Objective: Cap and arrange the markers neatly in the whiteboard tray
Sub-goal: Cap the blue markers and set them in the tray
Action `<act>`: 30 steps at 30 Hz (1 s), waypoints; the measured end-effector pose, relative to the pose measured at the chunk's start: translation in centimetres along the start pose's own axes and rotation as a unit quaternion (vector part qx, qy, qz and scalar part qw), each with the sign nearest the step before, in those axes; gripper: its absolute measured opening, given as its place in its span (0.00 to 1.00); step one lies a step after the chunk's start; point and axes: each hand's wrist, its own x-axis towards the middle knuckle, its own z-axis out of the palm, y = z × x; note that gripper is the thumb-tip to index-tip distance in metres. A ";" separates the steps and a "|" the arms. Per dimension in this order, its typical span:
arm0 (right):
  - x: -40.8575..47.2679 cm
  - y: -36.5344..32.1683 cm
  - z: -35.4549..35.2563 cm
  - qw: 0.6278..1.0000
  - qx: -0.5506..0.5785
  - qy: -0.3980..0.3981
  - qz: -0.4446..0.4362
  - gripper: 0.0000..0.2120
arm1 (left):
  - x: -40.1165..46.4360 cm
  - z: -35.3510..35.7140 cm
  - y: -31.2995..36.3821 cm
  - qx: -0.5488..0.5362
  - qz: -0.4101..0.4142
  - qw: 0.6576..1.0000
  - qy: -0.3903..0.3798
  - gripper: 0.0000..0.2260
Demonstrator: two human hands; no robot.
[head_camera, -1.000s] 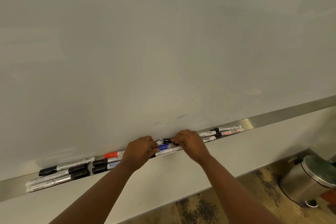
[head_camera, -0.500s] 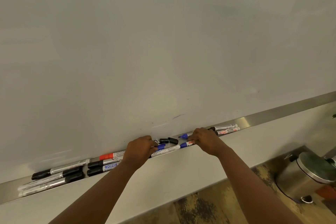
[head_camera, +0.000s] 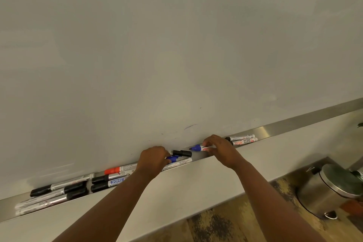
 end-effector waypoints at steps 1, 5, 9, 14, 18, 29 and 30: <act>0.0 -0.1 0.0 1.000 0.013 0.010 -0.009 0.05 | 0.0 0.0 0.1 -0.002 -0.002 1.000 0.001 0.14; 0.2 -0.7 -0.4 0.994 0.091 0.054 0.002 0.06 | -0.1 -0.1 0.2 -0.034 -0.002 0.999 0.018 0.12; 0.4 -1.1 -0.8 0.989 0.136 0.043 0.025 0.09 | -0.6 0.0 0.2 -0.077 0.009 0.996 0.044 0.11; 0.7 -1.7 -0.7 0.990 0.142 0.008 0.013 0.08 | -0.9 -0.3 0.5 -0.104 0.030 0.991 0.079 0.11; 0.7 -1.9 -0.5 0.993 0.116 0.013 0.013 0.07 | -0.9 -0.2 0.7 -0.087 0.034 0.993 0.076 0.11; 0.4 -1.2 -0.3 0.997 0.069 0.023 0.003 0.07 | -1.2 -0.6 0.3 0.046 0.051 0.995 0.071 0.12; 0.4 -1.2 -0.2 0.997 0.069 0.022 0.004 0.07 | -1.3 -0.6 0.0 0.067 0.049 0.995 0.061 0.16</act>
